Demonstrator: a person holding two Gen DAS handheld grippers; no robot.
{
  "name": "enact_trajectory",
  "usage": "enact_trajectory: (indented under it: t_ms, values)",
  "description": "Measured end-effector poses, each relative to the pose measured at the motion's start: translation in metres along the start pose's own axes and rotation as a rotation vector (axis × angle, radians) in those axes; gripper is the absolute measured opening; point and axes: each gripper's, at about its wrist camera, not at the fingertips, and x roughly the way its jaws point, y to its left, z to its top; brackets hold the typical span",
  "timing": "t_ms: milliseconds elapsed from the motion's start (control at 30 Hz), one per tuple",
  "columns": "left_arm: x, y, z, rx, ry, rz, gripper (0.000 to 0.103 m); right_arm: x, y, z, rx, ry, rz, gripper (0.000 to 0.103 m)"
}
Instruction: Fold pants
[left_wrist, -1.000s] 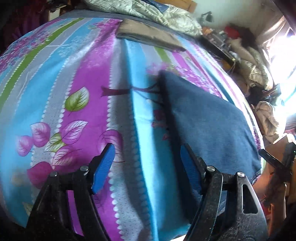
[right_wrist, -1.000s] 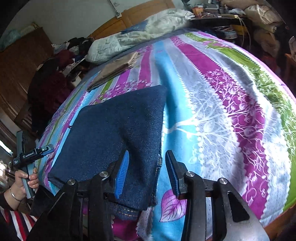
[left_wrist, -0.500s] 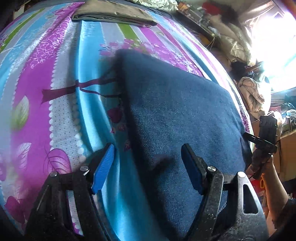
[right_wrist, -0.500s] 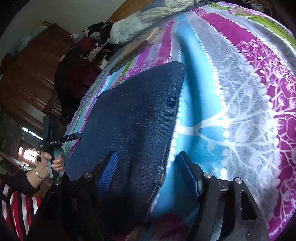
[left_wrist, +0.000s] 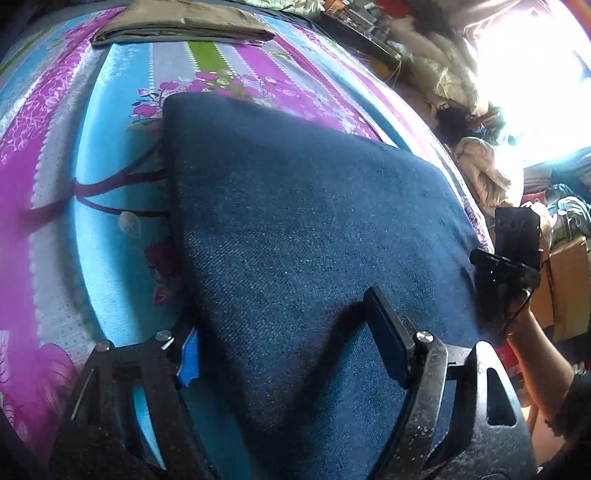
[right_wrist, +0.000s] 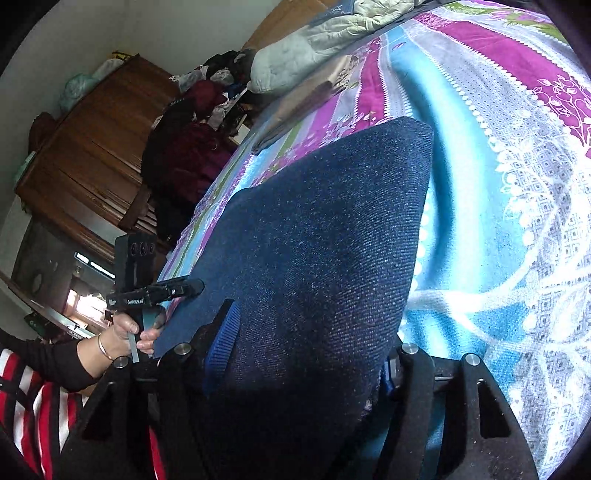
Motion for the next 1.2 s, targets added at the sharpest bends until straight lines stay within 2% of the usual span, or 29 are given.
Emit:
enact_trajectory:
  t_ms: [33,67,100,133,167,200,333,433,533,667,767,900,933,1000,1033,1067,1100,1133,1200]
  values:
    - [0.002,-0.004,0.0,0.012,-0.004,0.006,0.073,0.002,0.003,0.0,-0.002,-0.014,-0.03,0.056]
    - [0.003,-0.006,0.0,0.013,-0.01,0.001,0.053,0.002,0.005,-0.002,-0.002,-0.029,-0.061,0.047]
    - [0.001,-0.004,0.001,0.0,-0.018,-0.009,0.045,0.0,0.01,-0.004,-0.003,-0.051,-0.081,0.044]
    - [-0.003,0.0,0.002,-0.02,-0.035,-0.025,0.027,-0.004,0.016,-0.007,-0.011,-0.082,-0.096,0.036]
    - [-0.009,0.006,0.004,-0.035,-0.051,-0.063,0.021,-0.008,0.024,-0.009,-0.022,-0.105,-0.105,0.033]
    - [-0.016,0.01,0.004,-0.047,-0.066,-0.097,0.02,-0.01,0.035,-0.011,-0.043,-0.12,-0.125,0.032]
    - [-0.039,0.005,0.005,-0.036,-0.11,-0.149,0.017,-0.018,0.093,-0.006,-0.15,-0.165,-0.183,0.029]
    - [-0.062,0.003,0.006,-0.036,-0.148,-0.21,0.017,-0.011,0.147,0.002,-0.254,-0.156,-0.195,0.029]
    - [-0.096,0.016,0.006,-0.046,-0.191,-0.21,0.017,0.015,0.192,0.009,-0.322,-0.133,-0.172,0.029]
    - [-0.154,0.075,0.004,-0.134,-0.258,-0.174,0.017,0.065,0.231,0.02,-0.352,-0.101,-0.091,0.029]
    - [-0.194,0.117,-0.002,-0.155,-0.286,-0.081,0.017,0.123,0.25,0.026,-0.333,-0.063,-0.015,0.028]
    - [-0.23,0.172,-0.009,-0.166,-0.292,0.073,0.017,0.215,0.272,0.024,-0.322,0.038,0.015,0.027]
    - [-0.232,0.188,-0.013,-0.183,-0.288,0.11,0.017,0.238,0.278,0.019,-0.341,0.057,-0.005,0.028]
    - [-0.228,0.224,-0.025,-0.247,-0.247,0.185,0.023,0.282,0.279,0.011,-0.361,0.103,-0.091,0.039]
    - [-0.221,0.241,-0.031,-0.304,-0.207,0.25,0.027,0.299,0.272,0.01,-0.336,0.142,-0.167,0.057]
    - [-0.21,0.257,-0.039,-0.372,-0.16,0.305,0.027,0.313,0.265,0.011,-0.295,0.18,-0.213,0.064]
    - [-0.205,0.264,-0.045,-0.407,-0.144,0.318,0.029,0.319,0.256,0.013,-0.238,0.208,-0.193,0.064]
    - [-0.205,0.266,-0.052,-0.427,-0.16,0.328,0.032,0.312,0.248,0.018,-0.2,0.205,-0.169,0.063]
    - [-0.217,0.257,-0.061,-0.434,-0.23,0.416,0.032,0.294,0.247,0.023,-0.196,0.179,-0.186,0.064]
